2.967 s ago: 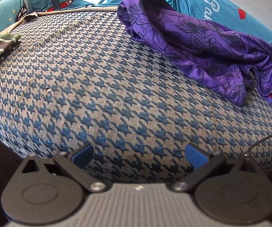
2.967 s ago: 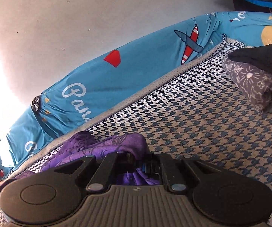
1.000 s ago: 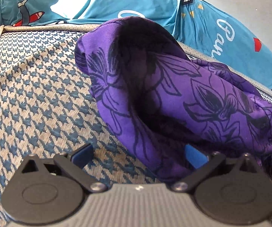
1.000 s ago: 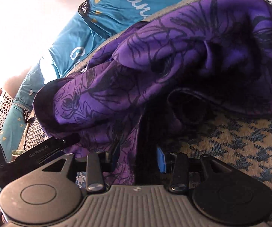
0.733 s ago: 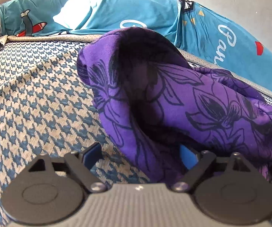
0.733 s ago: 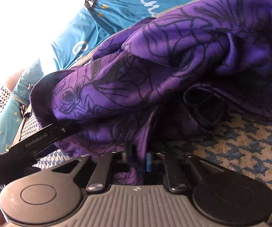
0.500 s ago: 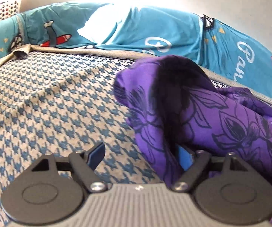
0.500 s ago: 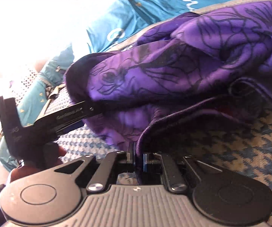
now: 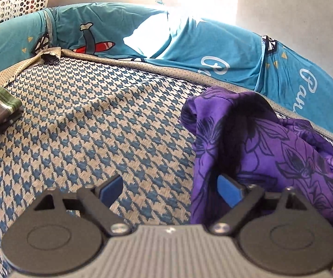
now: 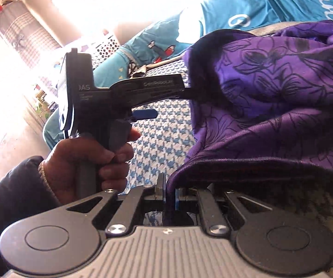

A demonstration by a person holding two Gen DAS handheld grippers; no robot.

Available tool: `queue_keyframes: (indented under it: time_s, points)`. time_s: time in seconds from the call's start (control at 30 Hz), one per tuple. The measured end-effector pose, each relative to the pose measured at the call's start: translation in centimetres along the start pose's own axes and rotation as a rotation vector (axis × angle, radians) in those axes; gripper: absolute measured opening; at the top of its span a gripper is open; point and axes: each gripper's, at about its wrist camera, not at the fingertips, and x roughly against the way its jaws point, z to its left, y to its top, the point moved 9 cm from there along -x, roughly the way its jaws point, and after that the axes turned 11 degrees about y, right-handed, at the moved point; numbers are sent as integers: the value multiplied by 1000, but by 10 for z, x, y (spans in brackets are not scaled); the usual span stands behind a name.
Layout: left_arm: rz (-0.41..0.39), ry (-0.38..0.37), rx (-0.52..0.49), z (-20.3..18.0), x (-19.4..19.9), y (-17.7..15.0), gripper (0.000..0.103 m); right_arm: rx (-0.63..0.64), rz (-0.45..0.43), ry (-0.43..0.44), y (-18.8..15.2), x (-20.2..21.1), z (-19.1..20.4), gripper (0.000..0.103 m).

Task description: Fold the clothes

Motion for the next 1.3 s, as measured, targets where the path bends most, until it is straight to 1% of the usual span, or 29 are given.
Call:
queue_keyframes:
  time_s: [0.1, 0.13, 0.23, 0.3, 0.37, 0.43, 0.47, 0.53, 0.63, 0.7, 0.73, 0.83, 0.87, 0.97, 1.1, 1.2, 1.3]
  points:
    - [-23, -7, 2, 11, 10, 2, 90, 15, 10, 48, -8, -10, 15, 9]
    - [-31, -9, 3, 15, 14, 2, 91, 32, 16, 59, -9, -15, 21, 9]
    - [-59, -8, 9, 30, 25, 5, 96, 55, 27, 80, -13, -23, 33, 9]
    - [-73, -3, 11, 40, 30, 6, 96, 60, 34, 94, -14, -30, 38, 9]
    - [-84, 3, 16, 49, 36, 7, 97, 78, 34, 127, -13, -36, 46, 9]
    - [-89, 6, 27, 57, 39, 8, 99, 100, 31, 178, -11, -39, 55, 9]
    - [-90, 10, 34, 61, 40, 8, 99, 106, 26, 180, -10, -41, 56, 9]
    - [-89, 20, 44, 67, 41, 8, 99, 115, 12, 165, -8, -46, 56, 14]
    - [-83, 25, 44, 70, 42, 5, 100, 116, 68, 112, -11, -58, 48, 16]
    - [-80, 17, 33, 68, 43, 3, 100, 123, 98, 97, -14, -56, 47, 20]
    - [-78, 9, 28, 65, 44, 2, 100, 125, 94, 98, -14, -54, 48, 22]
    - [-73, -13, 6, 56, 44, -2, 101, 111, 47, 97, -8, -40, 44, 25]
    - [-68, -19, -2, 51, 43, -4, 103, 103, 30, 94, -7, -34, 42, 26]
    - [-47, -24, -7, 44, 39, -9, 103, 71, -20, 73, -1, -19, 32, 26]
    - [-34, -33, -17, 38, 35, -11, 103, 39, -87, 26, 8, -1, 24, 27]
    - [-29, -35, -45, 33, 30, -13, 103, 14, -127, -7, 11, 21, 20, 27]
    - [-26, -55, -88, 22, 25, -11, 103, -7, -149, -51, 16, 33, 11, 28]
